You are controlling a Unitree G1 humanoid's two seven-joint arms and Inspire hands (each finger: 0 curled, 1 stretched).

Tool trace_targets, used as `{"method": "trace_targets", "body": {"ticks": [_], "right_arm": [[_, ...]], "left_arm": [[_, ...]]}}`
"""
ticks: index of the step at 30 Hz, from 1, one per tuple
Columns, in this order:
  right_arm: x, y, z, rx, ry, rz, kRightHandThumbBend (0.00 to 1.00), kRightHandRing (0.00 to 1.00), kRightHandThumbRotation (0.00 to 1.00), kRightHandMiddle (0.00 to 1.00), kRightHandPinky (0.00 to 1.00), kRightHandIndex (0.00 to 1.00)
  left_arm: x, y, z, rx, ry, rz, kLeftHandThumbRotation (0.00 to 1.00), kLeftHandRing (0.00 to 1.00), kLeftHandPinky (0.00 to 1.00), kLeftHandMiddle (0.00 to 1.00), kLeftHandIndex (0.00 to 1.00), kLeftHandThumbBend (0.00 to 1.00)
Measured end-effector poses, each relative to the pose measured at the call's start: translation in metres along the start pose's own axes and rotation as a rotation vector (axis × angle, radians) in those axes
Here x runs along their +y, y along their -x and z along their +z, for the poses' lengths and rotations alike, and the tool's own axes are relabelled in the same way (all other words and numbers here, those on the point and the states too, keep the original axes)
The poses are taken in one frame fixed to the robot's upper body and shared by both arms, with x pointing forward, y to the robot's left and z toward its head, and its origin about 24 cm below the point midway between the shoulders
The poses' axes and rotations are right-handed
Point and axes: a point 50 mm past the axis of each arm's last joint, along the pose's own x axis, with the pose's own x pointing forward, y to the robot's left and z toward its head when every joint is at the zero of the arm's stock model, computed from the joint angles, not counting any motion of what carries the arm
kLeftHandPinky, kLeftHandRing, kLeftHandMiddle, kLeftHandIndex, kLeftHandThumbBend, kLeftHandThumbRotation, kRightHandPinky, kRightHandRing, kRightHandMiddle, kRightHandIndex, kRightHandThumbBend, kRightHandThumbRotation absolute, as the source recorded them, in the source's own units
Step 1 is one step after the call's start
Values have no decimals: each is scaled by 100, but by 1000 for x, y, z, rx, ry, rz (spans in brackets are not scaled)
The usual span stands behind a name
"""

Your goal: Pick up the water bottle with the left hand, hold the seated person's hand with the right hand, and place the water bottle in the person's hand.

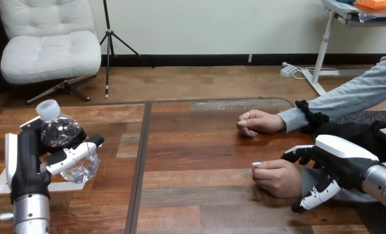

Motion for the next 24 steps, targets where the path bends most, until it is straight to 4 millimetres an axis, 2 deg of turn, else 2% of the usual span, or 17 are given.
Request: {"method": "trace_targets", "body": {"ticks": [12,24], "right_arm": [[2,0,-3,12,-8,7,97,81,27,83,72,82],[2,0,-7,31,-16,11,95,81,24,83,71,81]], "left_arm": [[1,0,2,-8,4,0,0,31,27,36,37,73],[1,0,3,-13,7,-3,0,31,27,36,37,73]]}}
